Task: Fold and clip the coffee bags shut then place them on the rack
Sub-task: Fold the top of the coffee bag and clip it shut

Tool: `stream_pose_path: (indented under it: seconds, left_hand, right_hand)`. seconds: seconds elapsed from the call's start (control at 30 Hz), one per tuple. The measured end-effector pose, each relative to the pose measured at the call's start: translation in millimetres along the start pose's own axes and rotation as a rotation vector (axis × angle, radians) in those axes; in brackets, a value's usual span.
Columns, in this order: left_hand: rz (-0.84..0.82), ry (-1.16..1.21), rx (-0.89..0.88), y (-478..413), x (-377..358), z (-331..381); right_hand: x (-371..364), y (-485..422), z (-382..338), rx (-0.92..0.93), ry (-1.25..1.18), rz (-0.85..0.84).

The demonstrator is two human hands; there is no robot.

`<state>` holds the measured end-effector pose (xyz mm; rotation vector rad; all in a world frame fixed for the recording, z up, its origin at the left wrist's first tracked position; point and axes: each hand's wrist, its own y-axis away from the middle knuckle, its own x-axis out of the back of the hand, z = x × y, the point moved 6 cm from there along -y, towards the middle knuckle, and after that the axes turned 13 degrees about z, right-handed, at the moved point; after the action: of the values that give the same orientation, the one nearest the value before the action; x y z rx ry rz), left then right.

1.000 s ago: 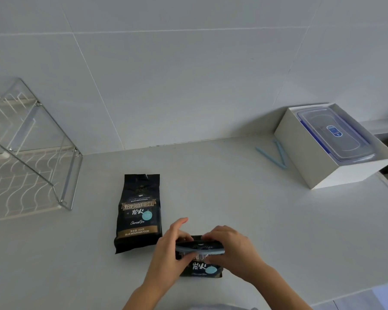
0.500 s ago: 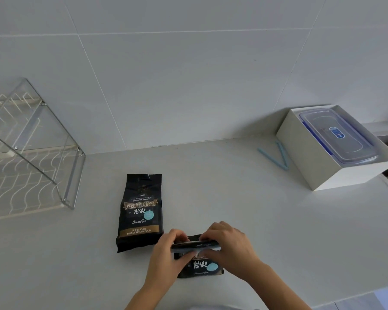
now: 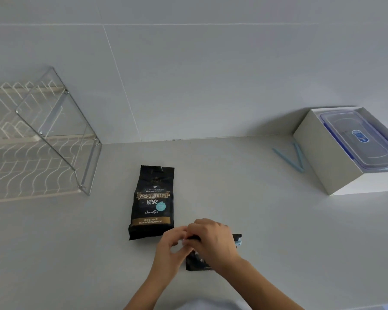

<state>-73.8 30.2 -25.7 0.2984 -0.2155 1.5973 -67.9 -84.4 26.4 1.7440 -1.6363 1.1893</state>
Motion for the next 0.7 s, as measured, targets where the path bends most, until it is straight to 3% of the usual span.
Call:
stream_pose_path:
  seconds: [0.2,0.43,0.57,0.7]
  left_hand:
    - [-0.031,-0.026,-0.092,0,-7,10]
    - [-0.059,-0.156,-0.070,-7,1,9]
    - [-0.112,-0.331,-0.294,-14,-6,33]
    - [-0.179,-0.502,-0.473,-10,-28,51]
  right_hand:
    - [15,7,5,-0.074,-0.073,0.094]
    - [22,0,23,-0.126,-0.129,-0.127]
    - [45,17,71,-0.184,-0.013,-0.197]
    - [49,48,96,-0.380,-0.236,0.009]
